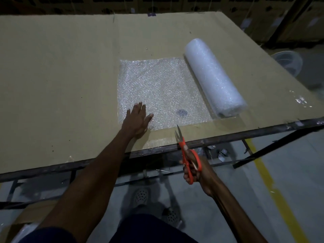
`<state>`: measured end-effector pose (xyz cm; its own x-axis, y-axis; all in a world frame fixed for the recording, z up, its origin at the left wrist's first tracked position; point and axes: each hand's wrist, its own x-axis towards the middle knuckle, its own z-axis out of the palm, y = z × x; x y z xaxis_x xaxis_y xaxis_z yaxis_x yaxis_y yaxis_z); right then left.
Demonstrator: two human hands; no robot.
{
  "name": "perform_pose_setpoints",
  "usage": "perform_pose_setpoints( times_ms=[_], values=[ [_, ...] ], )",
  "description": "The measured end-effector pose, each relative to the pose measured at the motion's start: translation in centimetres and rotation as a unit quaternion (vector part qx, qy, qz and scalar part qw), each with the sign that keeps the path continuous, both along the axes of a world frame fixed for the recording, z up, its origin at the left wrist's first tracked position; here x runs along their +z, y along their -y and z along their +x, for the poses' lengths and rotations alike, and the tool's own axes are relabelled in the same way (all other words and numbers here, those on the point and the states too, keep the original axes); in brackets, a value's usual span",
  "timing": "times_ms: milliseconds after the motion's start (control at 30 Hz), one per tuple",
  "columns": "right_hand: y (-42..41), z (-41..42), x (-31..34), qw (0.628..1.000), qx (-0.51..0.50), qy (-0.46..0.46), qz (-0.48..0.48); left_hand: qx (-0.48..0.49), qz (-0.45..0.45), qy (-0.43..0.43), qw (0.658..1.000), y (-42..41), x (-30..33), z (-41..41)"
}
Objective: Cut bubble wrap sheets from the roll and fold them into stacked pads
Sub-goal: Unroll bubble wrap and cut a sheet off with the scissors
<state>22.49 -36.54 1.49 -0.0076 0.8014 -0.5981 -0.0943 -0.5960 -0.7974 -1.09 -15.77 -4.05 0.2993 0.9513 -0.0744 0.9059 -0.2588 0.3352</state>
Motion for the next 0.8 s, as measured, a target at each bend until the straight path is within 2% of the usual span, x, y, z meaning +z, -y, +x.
perform_pose_setpoints(
  times_ms=[333, 800],
  values=[
    [-1.1, -3.1, -1.2, 0.999, -0.032, 0.028, -0.015, 0.008, 0.02, 0.016, 1.0, -0.7, -3.0, -1.7],
    [-4.1, -4.0, -1.5, 0.997, -0.057, 0.049, -0.004, 0.01, 0.033, 0.027, 0.999, -0.6, -3.6, -1.9]
  ],
)
